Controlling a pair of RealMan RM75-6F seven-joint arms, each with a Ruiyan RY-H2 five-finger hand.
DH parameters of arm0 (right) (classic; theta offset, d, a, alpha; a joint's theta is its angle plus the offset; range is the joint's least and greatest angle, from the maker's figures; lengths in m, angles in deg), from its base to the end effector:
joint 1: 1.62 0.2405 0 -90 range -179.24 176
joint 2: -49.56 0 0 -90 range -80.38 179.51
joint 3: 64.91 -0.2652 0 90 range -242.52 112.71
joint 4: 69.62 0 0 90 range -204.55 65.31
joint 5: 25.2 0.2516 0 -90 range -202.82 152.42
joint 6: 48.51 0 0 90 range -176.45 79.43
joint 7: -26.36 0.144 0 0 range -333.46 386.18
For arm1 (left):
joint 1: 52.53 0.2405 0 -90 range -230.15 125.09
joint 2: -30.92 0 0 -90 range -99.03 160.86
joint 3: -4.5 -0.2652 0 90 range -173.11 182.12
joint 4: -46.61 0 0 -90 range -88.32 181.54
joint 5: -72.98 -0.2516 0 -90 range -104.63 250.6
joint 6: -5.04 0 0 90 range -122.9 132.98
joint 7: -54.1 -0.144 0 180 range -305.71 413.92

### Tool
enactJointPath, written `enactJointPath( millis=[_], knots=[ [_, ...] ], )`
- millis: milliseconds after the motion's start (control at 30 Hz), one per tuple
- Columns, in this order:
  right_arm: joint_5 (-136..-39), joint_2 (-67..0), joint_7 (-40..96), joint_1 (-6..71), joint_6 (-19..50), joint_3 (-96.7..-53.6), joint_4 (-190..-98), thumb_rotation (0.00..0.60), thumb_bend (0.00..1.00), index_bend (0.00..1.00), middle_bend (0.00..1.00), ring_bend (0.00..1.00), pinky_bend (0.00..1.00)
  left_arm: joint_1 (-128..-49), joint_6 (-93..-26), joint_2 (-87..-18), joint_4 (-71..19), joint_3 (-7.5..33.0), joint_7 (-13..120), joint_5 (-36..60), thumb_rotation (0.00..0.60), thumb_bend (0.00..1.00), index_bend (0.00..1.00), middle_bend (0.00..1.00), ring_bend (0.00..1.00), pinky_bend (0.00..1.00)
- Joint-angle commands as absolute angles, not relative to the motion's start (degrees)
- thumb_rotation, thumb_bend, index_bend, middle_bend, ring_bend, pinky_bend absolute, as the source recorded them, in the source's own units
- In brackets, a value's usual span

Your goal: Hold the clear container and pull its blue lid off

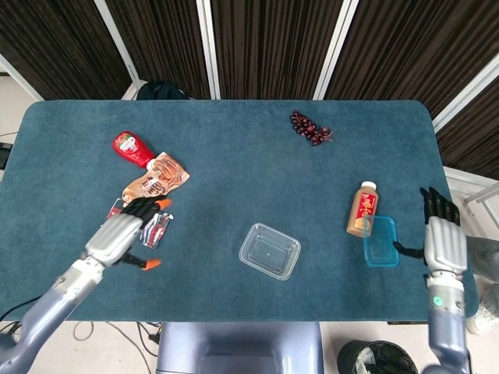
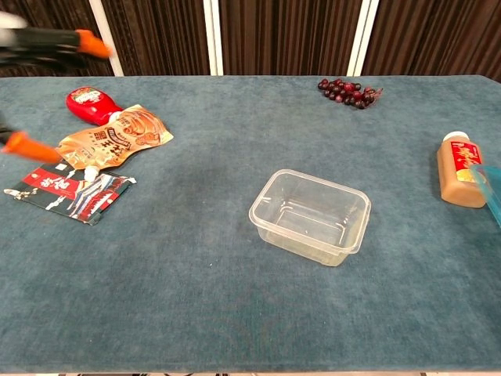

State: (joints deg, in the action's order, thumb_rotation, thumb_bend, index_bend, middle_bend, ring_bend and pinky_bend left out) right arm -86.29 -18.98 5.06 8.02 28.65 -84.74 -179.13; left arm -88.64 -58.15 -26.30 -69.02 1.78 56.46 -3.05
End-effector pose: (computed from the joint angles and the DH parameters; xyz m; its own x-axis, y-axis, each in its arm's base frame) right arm -0.2626 -0.2617 0.1112 0.2724 0.0254 0.9618 -0.9402 0.2193 0.2605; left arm -0.1742 0.2637 0.0692 0.2335 0.4016 0.8856 0.9369 -0.3365 -0.0944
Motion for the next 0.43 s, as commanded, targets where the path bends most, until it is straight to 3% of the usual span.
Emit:
enactJointPath(
  millis=[33,233,433],
  knots=[
    [-98.88,-10.12,14.27,1.08,30.2,-77.1,-180.14,0.6,0.1,0.0,0.0,0.0,0.0,-78.57,-69.3,-24.09,-70.48,-4.26,56.25,-10.35,0.6,0.0,0.0,0.0,0.0,0.01],
    [-110.18,-6.23,22.79,-2.79,33.97,-71.87,-173.39,0.6,0.1,0.0,0.0,0.0,0.0,-69.29,-80.43,-24.82,-63.89,-8.42,55.6,-17.71,0.6,0.0,0.0,0.0,0.0,0.0],
    [-115.24,-6.39,26.11,-4.12,37.43,-69.76,-166.75,0.6,0.1,0.0,0.0,0.0,0.0,-61.92,-90.04,-28.83,-54.53,-8.79,50.5,-21.41,0.6,0.0,0.0,0.0,0.0,0.0]
  ],
)
